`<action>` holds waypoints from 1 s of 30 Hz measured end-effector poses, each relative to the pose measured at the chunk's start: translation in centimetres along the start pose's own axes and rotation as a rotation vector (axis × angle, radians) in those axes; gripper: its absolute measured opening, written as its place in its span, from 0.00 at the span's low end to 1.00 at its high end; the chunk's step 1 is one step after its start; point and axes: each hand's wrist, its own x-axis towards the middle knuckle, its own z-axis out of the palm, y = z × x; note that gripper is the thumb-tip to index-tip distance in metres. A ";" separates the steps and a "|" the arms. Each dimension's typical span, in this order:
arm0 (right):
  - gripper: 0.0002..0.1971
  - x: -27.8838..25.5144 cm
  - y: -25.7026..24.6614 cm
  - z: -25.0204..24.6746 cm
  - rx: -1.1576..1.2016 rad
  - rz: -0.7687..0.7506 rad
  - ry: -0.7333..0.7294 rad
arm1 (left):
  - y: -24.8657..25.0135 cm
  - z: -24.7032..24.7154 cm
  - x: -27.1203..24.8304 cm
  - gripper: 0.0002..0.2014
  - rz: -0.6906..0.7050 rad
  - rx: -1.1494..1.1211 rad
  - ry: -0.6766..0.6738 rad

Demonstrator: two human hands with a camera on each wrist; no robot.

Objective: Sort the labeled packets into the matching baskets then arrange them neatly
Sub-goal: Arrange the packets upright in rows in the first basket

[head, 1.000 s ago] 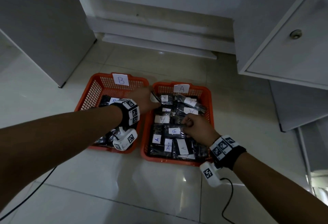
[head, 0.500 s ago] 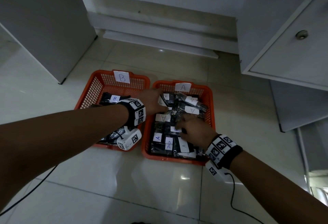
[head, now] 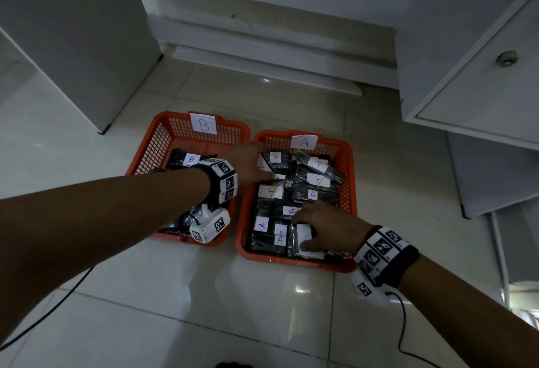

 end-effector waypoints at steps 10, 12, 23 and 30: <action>0.04 0.7 2.3 -5.2 0.443 0.242 0.327 | 0.3 -0.2 0.0 0.28 0.017 0.026 -0.009; 0.05 1.4 3.4 -5.1 0.332 0.304 0.384 | 0.4 -0.4 -0.1 0.28 0.021 -0.006 0.000; 0.19 -1.0 -1.3 -2.0 0.013 0.036 -0.087 | -2.2 -1.3 -0.6 0.25 -0.062 -0.059 0.089; 0.16 -0.4 -1.8 -1.2 -0.011 0.084 -0.132 | -2.9 -2.2 0.6 0.24 -0.165 -0.231 0.176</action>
